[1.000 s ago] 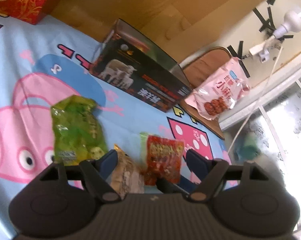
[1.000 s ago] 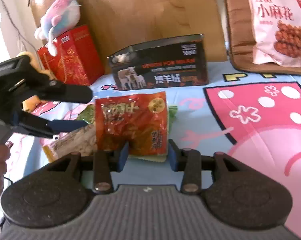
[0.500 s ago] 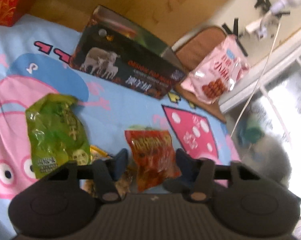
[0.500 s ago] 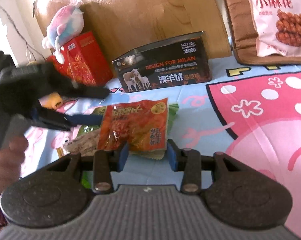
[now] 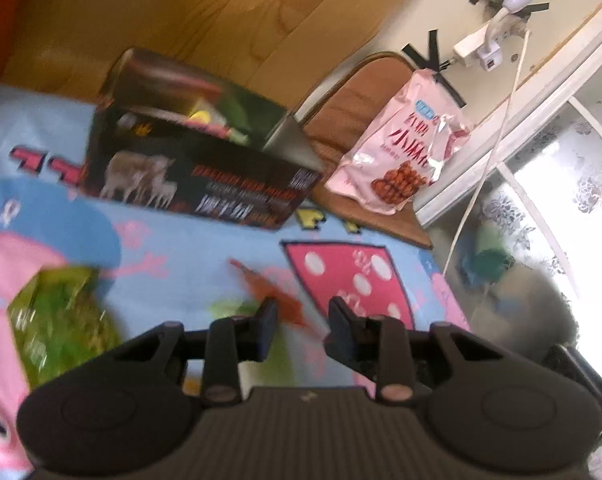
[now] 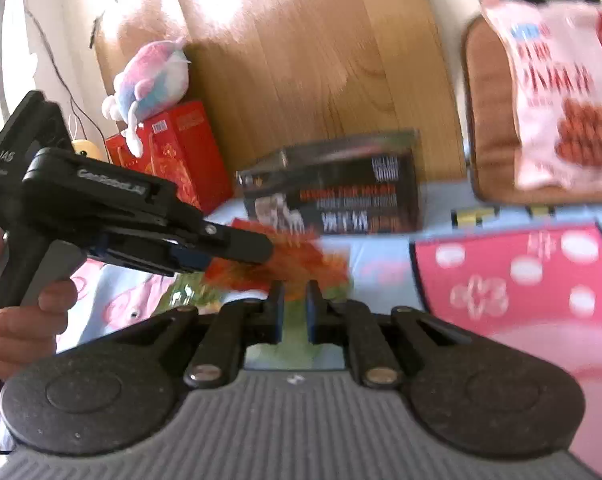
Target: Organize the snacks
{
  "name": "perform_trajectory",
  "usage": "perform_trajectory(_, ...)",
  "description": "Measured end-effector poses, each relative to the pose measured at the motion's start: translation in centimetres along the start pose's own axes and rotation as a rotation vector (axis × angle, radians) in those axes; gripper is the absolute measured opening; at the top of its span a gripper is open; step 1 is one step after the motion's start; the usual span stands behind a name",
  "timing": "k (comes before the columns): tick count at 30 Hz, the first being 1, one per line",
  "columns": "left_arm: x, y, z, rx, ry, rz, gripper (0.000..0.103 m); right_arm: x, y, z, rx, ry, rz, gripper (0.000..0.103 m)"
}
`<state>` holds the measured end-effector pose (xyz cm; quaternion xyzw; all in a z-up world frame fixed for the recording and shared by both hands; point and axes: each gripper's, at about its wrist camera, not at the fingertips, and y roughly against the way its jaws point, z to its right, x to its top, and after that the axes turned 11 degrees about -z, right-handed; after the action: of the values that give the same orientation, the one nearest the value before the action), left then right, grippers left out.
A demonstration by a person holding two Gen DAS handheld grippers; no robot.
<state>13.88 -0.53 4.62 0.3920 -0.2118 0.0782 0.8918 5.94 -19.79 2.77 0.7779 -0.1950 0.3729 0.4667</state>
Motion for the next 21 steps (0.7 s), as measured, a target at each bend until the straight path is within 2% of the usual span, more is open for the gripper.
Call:
perform_trajectory(4,2.6,0.5,1.7,0.023,-0.071,0.05,0.028,2.6,-0.9,0.2,0.007,0.056,0.034,0.007)
perform_trajectory(8,4.3,1.0,1.6,0.046,-0.074,0.074,0.029,4.6,-2.0,0.1,-0.025,0.112,0.079,0.007)
perform_trajectory(11,4.4,0.3,0.4,0.087,-0.06,0.059,0.033,4.9,-1.6,2.3,-0.01,0.048,0.094,0.012)
perform_trajectory(12,4.4,-0.2,-0.1,0.095,-0.044,0.042,0.033,4.8,-1.7,3.3,-0.003,0.02,0.072,0.012)
perform_trajectory(14,4.6,-1.7,-1.2,0.097,-0.005,-0.005,0.039,4.5,-2.6,5.5,-0.013,-0.062,0.004,0.017)
perform_trajectory(15,4.7,-2.6,-1.7,0.106,0.007,-0.028,0.054,4.4,-3.2,6.5,-0.008,-0.112,-0.038,0.017)
perform_trajectory(16,4.6,-3.1,-2.0,0.127,0.012,-0.037,0.065,4.3,-4.1,7.6,0.02,-0.173,-0.103,0.019)
perform_trajectory(18,4.7,-4.1,-2.8,0.181,0.036,-0.062,0.071,3.8,-5.3,9.2,0.108,-0.289,-0.202,0.025)
perform_trajectory(19,4.7,-4.3,-3.4,0.179,0.067,-0.078,0.071,3.5,-5.7,9.8,0.157,-0.345,-0.233,0.03)
perform_trajectory(21,4.4,-4.4,-4.7,0.098,0.144,-0.095,0.069,3.2,-6.5,10.6,0.228,-0.415,-0.276,0.032)
